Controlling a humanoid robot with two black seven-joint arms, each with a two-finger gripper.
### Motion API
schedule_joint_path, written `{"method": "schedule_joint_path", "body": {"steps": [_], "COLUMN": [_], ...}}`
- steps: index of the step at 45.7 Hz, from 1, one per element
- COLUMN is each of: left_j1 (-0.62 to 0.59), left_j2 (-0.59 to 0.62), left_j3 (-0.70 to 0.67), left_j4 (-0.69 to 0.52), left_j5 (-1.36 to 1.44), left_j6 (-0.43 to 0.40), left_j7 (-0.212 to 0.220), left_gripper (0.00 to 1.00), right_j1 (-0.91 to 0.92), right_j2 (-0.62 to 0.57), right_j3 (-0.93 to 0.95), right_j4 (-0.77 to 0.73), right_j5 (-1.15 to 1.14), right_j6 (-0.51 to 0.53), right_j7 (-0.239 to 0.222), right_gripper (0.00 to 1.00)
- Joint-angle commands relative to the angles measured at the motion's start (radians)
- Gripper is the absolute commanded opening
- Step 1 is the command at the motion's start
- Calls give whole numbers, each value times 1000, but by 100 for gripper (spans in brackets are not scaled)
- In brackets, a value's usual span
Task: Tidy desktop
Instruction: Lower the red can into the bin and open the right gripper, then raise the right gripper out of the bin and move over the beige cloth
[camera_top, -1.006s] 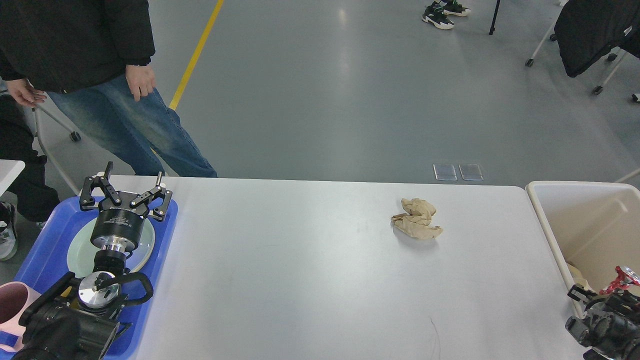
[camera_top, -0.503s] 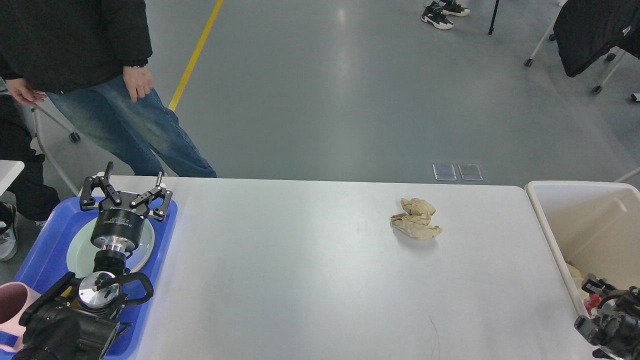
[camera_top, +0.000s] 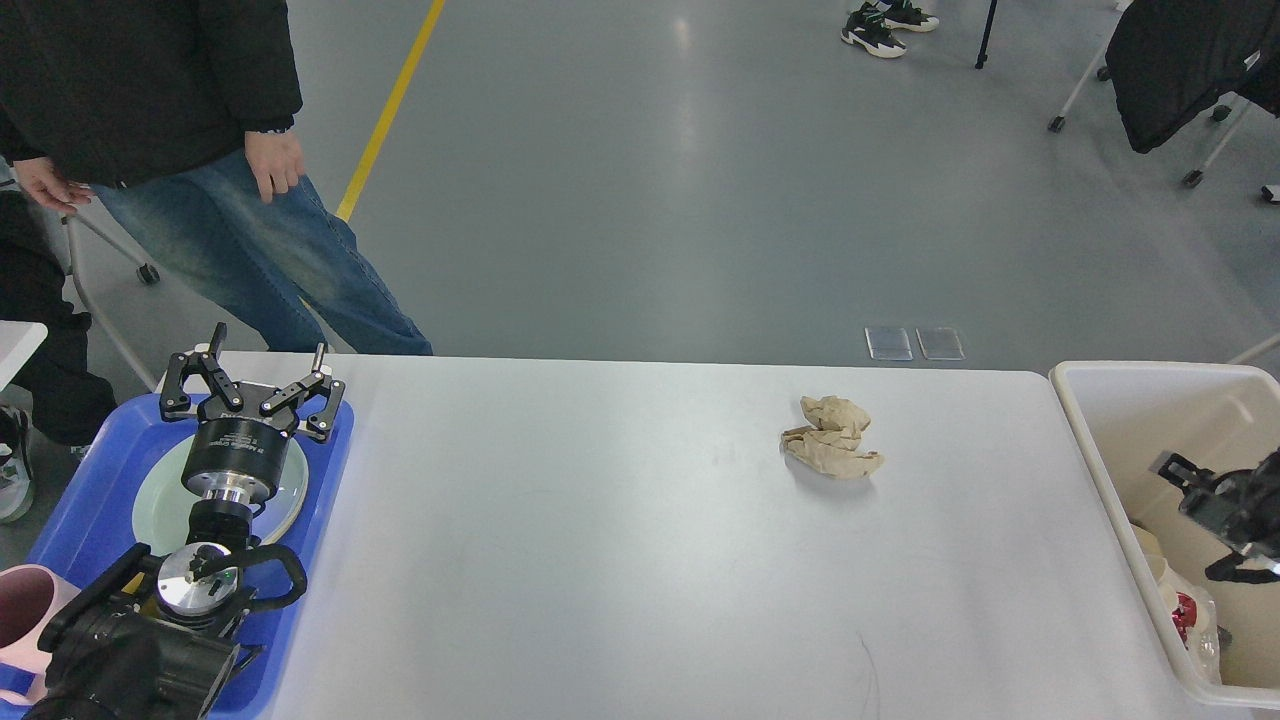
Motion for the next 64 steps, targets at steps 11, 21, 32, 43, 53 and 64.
{"method": "schedule_joint_path", "body": {"steps": [11,21,32,43,53,64], "left_j1": [-1,-1,1,1,1,0], "left_j2": [0,-1,-1,0,0,0], "left_j3": [0,1,1,1,0,1], "left_j4": [-1,-1,1,1,1,1], "left_j5": [0,0,1,1,0,0], "left_j6": [0,0,0,0,0,0], "left_j7": [0,0,0,0,0,0], "left_gripper": [96,96,96,96,96,96], "right_j1": [607,937,1240,1477,1634,1599], "right_j2": [-14,18,147,202,153,151], "right_j3": [-230,-288,-294,-270,-199,-220], "right_j4": [411,658,841,1034,1198,1183], "right_j5": [-3,6,12,87,99,90], "right_j6": [476,677,849,896,896,875], "right_j7": [-1,-3,-1,-1,-1,-3], "right_gripper": [100,100,100,100,100,100]}}
